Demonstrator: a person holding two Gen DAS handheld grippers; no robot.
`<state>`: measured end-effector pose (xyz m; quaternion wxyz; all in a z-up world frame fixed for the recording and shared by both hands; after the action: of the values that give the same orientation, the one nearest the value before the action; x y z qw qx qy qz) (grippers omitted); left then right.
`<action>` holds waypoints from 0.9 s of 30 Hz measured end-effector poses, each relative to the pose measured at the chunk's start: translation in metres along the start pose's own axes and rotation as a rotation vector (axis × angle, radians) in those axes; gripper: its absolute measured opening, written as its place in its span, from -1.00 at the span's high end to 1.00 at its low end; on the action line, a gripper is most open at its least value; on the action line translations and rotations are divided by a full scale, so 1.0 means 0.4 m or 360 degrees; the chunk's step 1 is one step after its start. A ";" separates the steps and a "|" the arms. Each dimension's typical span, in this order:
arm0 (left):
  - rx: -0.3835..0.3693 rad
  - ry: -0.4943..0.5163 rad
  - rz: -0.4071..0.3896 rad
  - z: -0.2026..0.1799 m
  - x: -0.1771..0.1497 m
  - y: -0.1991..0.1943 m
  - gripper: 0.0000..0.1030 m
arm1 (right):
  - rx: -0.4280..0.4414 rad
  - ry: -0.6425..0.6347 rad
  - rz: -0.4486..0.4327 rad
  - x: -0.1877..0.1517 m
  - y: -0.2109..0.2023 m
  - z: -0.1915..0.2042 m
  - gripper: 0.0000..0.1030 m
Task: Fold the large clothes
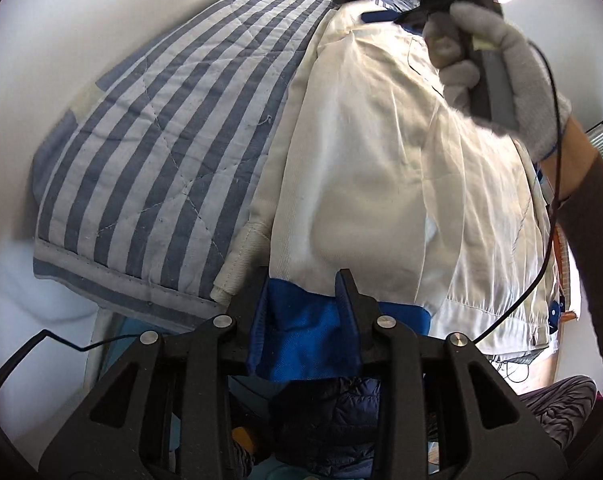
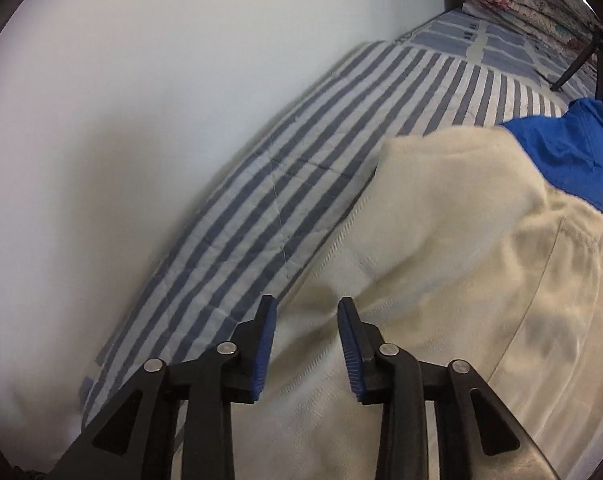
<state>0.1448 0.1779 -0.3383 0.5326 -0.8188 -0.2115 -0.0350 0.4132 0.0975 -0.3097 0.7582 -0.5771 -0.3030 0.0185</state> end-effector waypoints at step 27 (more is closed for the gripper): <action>-0.0097 -0.0019 -0.0102 0.011 0.017 -0.062 0.38 | 0.0077 -0.0023 -0.0056 -0.049 -0.100 0.017 0.62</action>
<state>0.1409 0.1923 -0.3170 0.5046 -0.8277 -0.2395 -0.0536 0.3809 0.0827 -0.2819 0.7700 -0.5529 -0.3180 0.0167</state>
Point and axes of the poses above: each gripper's, at about its wrist camera, not at the fingertips, and y roughly the way its jaws point, z to its left, x to its top, the point moved 7 cm from there along y, roughly the way its jaws point, and after that the axes turned 3 degrees about -y, right-handed, at the moved point
